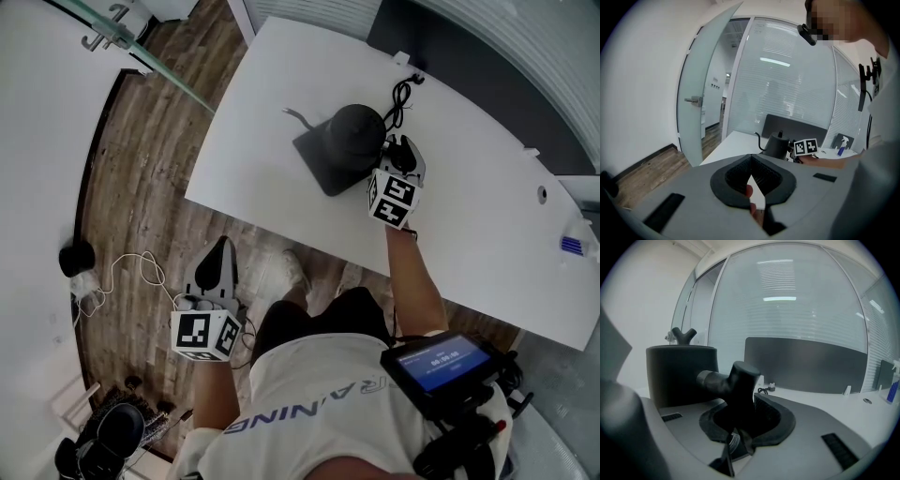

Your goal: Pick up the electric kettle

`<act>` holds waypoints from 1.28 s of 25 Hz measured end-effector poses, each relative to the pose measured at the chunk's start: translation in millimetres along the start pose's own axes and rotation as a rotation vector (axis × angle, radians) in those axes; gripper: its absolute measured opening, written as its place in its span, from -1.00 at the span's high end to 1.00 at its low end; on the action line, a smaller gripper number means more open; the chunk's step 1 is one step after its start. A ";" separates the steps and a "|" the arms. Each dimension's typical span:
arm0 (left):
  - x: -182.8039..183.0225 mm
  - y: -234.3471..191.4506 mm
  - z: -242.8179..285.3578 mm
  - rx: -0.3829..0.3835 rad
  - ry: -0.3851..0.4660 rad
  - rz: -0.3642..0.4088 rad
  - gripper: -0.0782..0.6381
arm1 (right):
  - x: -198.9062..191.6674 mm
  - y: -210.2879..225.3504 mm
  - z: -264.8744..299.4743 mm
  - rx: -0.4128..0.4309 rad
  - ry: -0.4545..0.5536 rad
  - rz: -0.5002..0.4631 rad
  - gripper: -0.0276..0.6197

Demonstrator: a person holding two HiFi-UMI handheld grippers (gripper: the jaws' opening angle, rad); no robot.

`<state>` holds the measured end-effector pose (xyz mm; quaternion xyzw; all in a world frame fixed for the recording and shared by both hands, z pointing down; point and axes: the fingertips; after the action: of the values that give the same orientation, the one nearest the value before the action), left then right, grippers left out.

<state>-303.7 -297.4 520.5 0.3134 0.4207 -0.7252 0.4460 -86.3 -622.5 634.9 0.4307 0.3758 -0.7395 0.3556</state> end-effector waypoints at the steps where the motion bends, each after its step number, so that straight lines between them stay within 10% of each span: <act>1: 0.3 0.1 0.4 -0.002 0.001 0.002 0.73 | 2.7 -0.1 -0.1 0.000 0.002 -0.003 0.68; 32: 35.2 39.1 -46.9 -0.268 0.135 0.061 0.73 | 79.8 36.8 -219.3 0.027 0.014 0.034 0.67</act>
<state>-278.6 -278.8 457.2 0.3117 0.5329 -0.6262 0.4762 -4.0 -466.7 477.5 0.4469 0.3610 -0.7352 0.3598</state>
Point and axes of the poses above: the fingertips, and each gripper's own axes: z forward along the fingers, y to its right, x out of its top, and after that the axes turned 9 degrees about -z, right-handed
